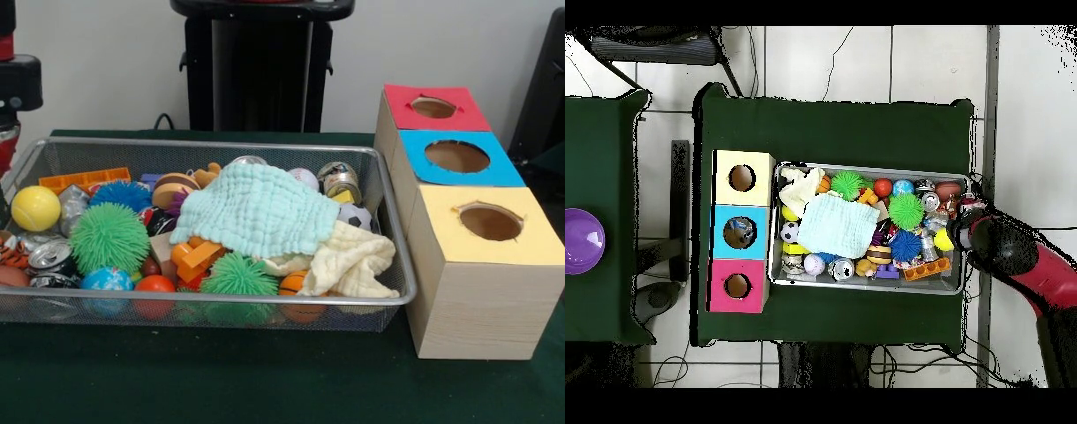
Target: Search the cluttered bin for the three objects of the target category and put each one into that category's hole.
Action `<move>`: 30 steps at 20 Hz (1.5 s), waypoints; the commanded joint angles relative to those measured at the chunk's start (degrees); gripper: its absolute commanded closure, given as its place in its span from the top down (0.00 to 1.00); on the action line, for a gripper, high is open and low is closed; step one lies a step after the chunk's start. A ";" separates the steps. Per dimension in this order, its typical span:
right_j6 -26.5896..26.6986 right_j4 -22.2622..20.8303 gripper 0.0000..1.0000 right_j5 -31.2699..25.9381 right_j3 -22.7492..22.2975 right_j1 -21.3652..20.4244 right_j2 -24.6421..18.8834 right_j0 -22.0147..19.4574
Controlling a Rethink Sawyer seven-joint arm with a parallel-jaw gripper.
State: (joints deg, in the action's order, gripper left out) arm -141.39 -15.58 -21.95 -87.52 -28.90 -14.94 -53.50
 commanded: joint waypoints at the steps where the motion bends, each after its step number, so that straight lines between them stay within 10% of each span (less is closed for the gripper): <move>1: 1.11 0.09 1.00 2.59 -4.26 2.35 -5.22 0.00; 30: -1.06 -2.31 1.00 3.93 -0.26 10.13 1.98 4.48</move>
State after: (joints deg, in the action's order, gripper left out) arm -141.39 -15.55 -18.54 -87.82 -23.76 -15.02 -52.30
